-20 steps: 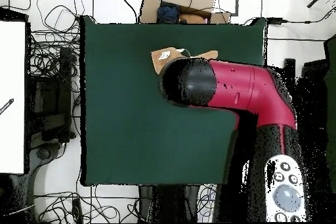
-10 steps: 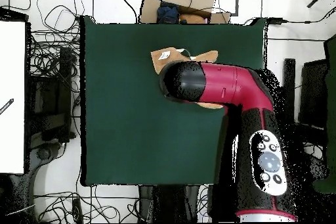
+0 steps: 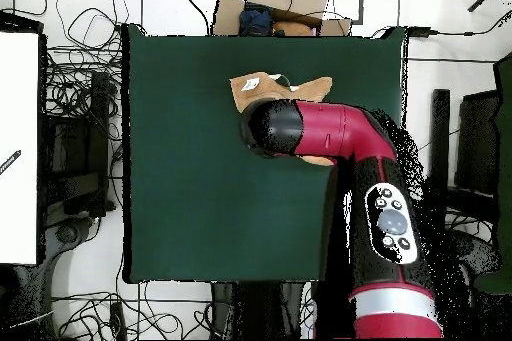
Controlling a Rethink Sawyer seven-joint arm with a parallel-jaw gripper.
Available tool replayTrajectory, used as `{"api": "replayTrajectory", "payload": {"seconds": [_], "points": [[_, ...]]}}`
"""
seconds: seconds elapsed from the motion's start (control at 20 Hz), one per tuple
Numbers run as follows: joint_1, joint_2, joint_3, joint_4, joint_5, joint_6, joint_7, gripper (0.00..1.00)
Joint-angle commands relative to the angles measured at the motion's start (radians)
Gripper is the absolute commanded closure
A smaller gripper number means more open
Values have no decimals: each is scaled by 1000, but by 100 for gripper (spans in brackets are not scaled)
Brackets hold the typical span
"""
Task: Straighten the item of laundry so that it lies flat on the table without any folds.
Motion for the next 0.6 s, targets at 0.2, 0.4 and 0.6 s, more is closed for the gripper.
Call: {"api": "replayTrajectory", "payload": {"seconds": [0.2, 0.4, 0.6], "points": [[59, 108, -40, -11, -84, -105, 110, 0], [67, 139, -52, -30, -78, -133, 115, 0], [81, 160, -70, -52, -77, -158, 125, 0]]}}
